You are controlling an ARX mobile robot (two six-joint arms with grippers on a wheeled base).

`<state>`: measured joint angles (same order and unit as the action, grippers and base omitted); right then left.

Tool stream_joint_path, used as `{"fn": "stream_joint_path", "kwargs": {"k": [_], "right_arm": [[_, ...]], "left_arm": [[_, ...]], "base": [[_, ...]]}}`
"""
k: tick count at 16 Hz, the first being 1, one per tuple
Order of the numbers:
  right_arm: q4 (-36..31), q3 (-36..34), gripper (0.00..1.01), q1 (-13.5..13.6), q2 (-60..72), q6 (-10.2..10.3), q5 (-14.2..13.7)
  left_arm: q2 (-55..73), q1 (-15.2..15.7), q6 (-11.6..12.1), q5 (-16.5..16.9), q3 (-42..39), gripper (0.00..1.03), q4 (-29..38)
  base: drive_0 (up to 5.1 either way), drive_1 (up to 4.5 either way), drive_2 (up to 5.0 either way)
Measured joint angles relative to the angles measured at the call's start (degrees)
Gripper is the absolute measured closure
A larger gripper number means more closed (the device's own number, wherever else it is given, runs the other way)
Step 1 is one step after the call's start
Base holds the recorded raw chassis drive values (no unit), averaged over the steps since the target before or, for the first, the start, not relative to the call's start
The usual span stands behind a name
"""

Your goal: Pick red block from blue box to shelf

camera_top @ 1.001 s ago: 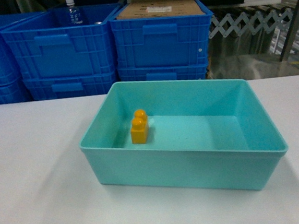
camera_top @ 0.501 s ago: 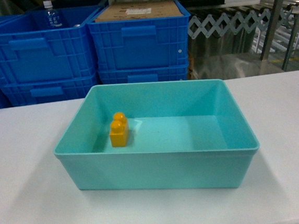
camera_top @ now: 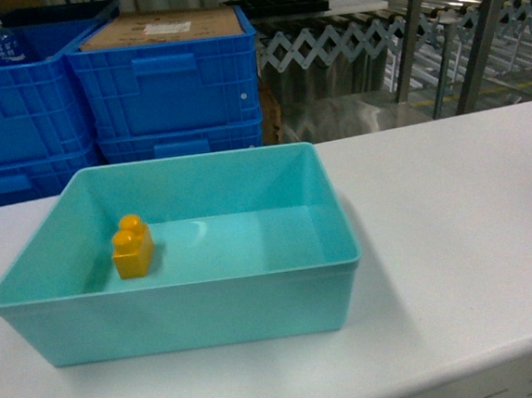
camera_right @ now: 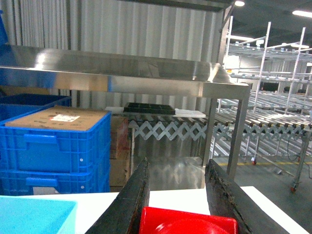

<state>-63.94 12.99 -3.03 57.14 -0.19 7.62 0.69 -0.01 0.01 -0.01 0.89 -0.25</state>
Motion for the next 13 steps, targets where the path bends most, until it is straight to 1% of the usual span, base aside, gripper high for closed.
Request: {"fn": "stream_joint_path", "kwargs": {"k": [13], "right_arm": [[-0.02, 0.00, 0.73, 0.02, 0.00, 0.02, 0.00]], "left_arm": [[0.00, 0.00, 0.00, 0.00, 0.00, 0.05, 0.02]], "base": [[-1.3, -1.32, -1.3]]}}
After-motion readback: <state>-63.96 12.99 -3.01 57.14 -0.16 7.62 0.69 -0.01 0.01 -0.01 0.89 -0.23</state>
